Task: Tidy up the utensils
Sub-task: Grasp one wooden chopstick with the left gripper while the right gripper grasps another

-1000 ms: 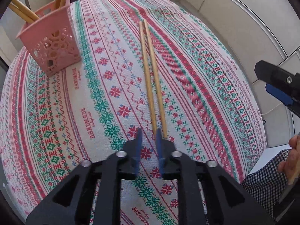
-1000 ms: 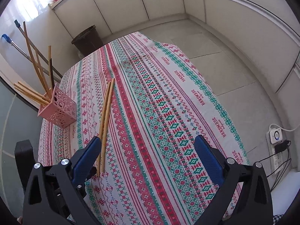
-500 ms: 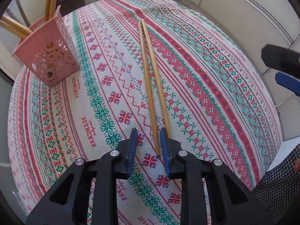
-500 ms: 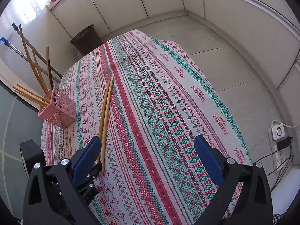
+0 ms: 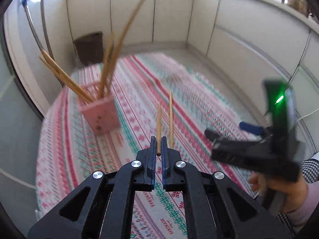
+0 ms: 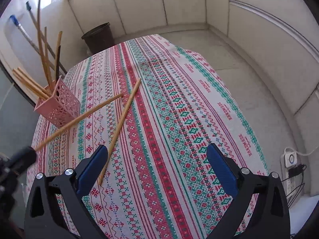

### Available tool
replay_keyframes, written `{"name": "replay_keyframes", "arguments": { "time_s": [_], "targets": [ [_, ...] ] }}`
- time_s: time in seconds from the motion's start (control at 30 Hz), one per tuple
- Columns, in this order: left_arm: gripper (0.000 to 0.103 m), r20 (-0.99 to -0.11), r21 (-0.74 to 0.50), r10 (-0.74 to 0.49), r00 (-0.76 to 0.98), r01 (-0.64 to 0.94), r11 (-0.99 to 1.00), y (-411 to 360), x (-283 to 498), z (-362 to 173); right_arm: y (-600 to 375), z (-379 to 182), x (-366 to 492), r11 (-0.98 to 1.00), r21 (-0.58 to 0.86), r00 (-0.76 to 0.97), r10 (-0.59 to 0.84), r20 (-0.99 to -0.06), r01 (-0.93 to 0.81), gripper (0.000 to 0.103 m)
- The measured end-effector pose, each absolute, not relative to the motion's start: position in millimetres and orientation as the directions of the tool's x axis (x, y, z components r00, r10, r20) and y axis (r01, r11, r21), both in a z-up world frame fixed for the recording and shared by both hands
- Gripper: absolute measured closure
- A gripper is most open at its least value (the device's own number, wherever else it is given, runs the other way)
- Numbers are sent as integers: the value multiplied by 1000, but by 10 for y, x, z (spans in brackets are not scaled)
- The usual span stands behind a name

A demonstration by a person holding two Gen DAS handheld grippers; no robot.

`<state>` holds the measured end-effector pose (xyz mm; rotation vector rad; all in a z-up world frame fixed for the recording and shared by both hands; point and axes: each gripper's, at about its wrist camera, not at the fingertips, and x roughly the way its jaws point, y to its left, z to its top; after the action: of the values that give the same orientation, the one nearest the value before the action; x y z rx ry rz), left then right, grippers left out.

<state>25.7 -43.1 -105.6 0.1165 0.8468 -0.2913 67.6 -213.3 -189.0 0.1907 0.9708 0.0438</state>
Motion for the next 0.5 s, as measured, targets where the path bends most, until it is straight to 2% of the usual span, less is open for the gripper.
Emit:
{"name": "replay_keyframes", "arguments": {
  "time_s": [0.07,0.2,0.4,0.47,0.5],
  "targets": [
    [99,-703,8,-203,682,294,956,-372,141,-854,-2028,-1966,672,981,192,517,154,-842,22,7],
    [99,-619,15,-215,755,285,958,-239,-39,-504,-1795,-2080,732,983,175,483,128,-866,53,7],
    [99,-556,10,-224,801,276,961,-91,-169,-250,-1262,-2316,739,1000,22,480,21,-877,-5,7],
    [99,-543,4,-225,809,270,963,-36,-180,-218,-1178,-2529,692,1000,21,449,20,-893,-3,7],
    [99,-539,2,-225,812,268,963,-19,-180,-209,-1190,-2529,625,999,37,514,25,-858,13,7]
  ]
}}
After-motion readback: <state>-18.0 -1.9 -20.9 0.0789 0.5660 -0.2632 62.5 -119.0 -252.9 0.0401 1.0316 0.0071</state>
